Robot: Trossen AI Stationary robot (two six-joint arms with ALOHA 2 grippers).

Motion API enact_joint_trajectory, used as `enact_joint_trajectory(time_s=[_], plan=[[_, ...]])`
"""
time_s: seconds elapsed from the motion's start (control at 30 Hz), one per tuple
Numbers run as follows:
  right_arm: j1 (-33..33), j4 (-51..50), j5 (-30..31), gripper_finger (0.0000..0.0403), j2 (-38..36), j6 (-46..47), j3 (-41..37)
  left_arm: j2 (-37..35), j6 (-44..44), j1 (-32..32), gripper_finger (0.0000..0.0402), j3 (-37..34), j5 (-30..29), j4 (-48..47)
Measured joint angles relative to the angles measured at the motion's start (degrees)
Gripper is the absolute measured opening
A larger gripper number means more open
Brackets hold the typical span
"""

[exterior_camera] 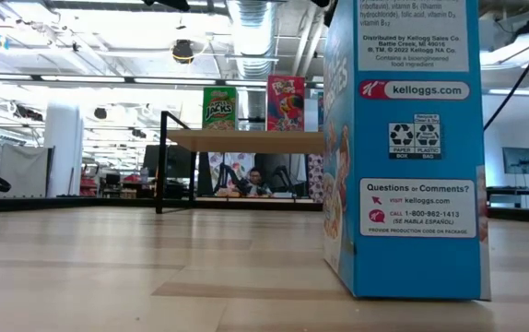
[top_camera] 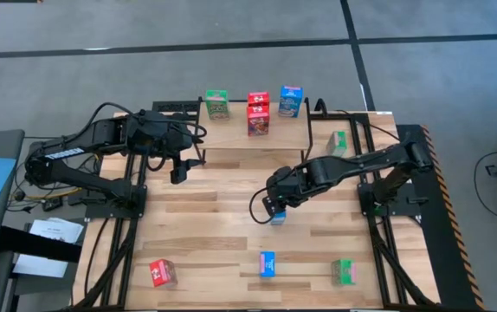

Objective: Stack cereal on shelf
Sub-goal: Put the top blue cereal box on the shelf aligned with the other blue cereal box

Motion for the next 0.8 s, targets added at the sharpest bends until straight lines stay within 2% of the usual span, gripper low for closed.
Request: enact_joint_trajectory(time_s=[0.8], plan=[[0.02,0.79,0.38,0.0265,4.00,-1.12,0.07,0.02,-0.02,-0.01,0.0279,0.00,0.02,-0.66]])
